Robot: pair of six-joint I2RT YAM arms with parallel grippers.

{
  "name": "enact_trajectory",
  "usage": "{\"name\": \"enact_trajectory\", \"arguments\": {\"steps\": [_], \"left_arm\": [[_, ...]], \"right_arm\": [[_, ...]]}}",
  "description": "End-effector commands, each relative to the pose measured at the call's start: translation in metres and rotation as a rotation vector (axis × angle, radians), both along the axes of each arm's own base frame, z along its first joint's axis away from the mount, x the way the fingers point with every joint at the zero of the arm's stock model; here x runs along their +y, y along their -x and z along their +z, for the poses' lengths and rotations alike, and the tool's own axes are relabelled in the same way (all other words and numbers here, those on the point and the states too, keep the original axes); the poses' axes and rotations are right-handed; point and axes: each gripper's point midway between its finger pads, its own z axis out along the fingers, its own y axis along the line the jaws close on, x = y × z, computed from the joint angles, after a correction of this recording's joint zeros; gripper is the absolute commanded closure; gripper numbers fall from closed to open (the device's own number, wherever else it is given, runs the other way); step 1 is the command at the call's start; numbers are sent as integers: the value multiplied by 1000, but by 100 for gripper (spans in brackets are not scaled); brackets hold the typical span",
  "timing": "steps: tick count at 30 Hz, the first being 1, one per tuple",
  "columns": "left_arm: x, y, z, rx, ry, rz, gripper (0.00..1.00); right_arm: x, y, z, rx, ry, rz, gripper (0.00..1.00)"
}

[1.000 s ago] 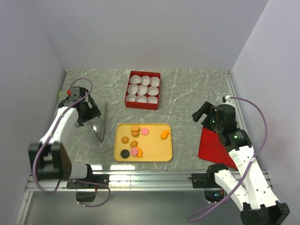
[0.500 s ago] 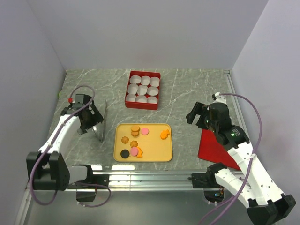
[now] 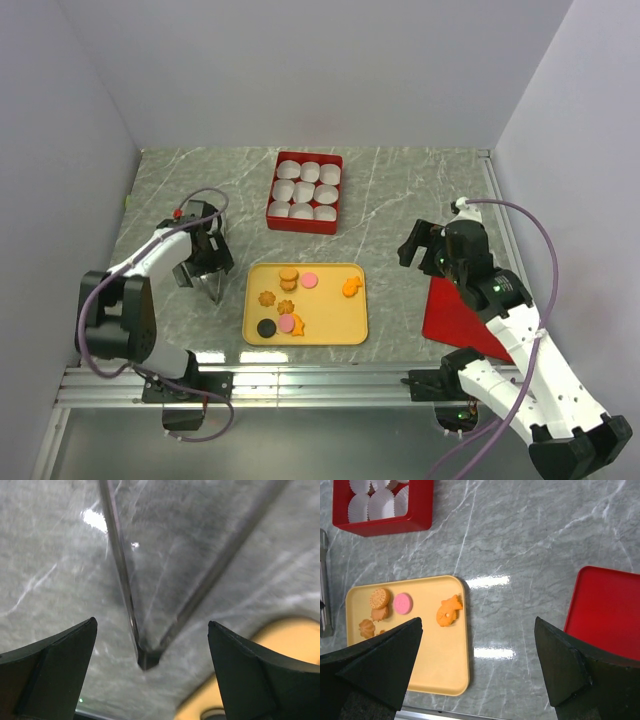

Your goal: Pack the cookies

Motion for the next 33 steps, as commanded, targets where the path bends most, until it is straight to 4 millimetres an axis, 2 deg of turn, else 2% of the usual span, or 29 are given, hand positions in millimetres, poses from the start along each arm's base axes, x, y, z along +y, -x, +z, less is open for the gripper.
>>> {"name": "enact_trajectory", "arguments": {"steps": [1,4,9,13,15,18,21,26,29,30,32,33], "left_arm": [[8,-20,-4,-16,-67,-61,1],[8,-22,-15,4,-64,-78,1],[6,-34,-20,-8,-57,-98,1],[13,-44,-24,1,-80,-126,2],[14,-50,-29,10,-78,-143,4],[12,-49,-38,33,-45,-161,11],[9,-48,-40,36,-18,-171,19],[4,-47,-42,35,31,-181,25],[0,-49,-31,17,54,-181,30],[-1,-57,-15,-26,55,-176,30],[-2,-58,3,-40,61,-159,30],[-5,-71,25,-95,66,-161,30]], "right_arm": [[-5,-1,8,-40,25,-7,0],[-6,-1,8,-36,28,-9,0],[-8,-3,9,-40,39,-14,0],[-7,-4,7,-31,42,-14,0],[-8,-5,6,-28,47,-15,0],[-9,-7,9,-31,54,-16,0],[-10,-9,11,-30,60,-22,0],[-9,-11,16,-34,58,-19,0],[-8,-12,21,-37,52,-15,0],[-8,-11,23,-36,50,-14,0],[-6,-11,30,-46,37,-11,0],[-5,-11,32,-47,30,-8,0]]}}
